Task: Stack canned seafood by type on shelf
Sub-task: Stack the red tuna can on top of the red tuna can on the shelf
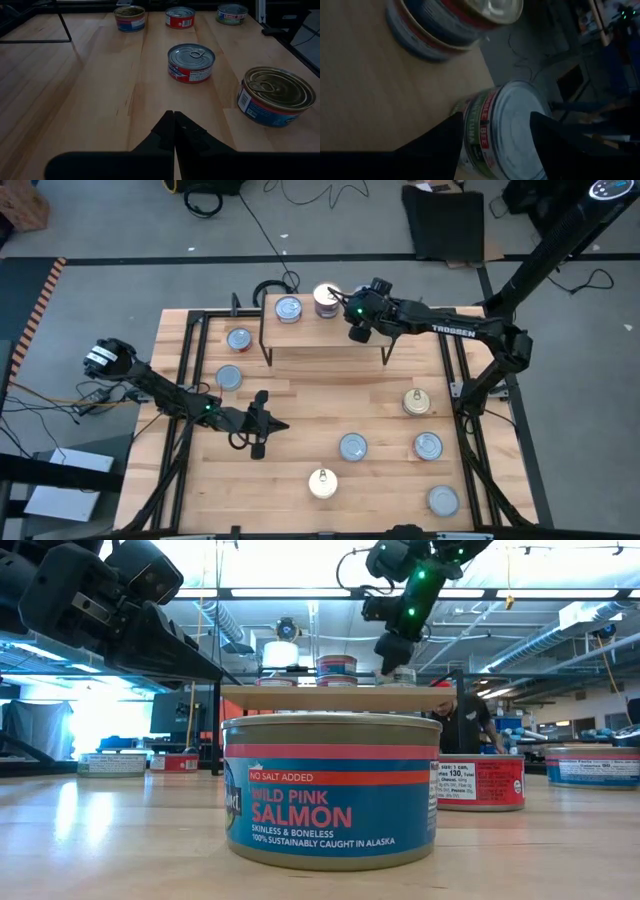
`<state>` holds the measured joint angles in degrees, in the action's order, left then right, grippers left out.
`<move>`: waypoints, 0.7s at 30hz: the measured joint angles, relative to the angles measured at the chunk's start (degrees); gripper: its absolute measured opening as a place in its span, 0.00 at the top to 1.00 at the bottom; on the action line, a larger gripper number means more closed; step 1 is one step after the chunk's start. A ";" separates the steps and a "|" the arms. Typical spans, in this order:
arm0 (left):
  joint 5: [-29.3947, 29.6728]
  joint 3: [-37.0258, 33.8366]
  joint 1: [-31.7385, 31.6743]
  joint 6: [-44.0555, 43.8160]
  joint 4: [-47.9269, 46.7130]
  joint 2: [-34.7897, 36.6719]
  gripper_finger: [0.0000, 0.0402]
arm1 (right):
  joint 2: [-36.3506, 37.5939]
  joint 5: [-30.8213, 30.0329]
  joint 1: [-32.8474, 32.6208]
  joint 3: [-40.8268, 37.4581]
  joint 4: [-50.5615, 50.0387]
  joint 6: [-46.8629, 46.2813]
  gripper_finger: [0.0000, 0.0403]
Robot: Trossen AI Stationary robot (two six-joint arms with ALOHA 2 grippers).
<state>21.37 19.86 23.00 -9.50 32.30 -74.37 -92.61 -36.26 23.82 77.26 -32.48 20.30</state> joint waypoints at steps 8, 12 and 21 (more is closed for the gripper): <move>0.02 0.00 -0.01 0.04 0.52 0.00 0.99 | 0.54 -0.64 -2.38 4.04 1.16 0.78 0.41; 0.63 0.00 -0.02 0.18 0.87 0.00 0.99 | 0.71 -3.12 -4.98 5.39 0.22 1.09 0.43; 2.41 0.00 -0.02 1.84 1.37 0.00 0.99 | 1.96 -3.10 -14.53 4.19 -9.77 -6.69 0.69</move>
<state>23.77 19.86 22.98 -7.66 33.67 -74.37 -90.65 -39.35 9.29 81.45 -42.25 13.61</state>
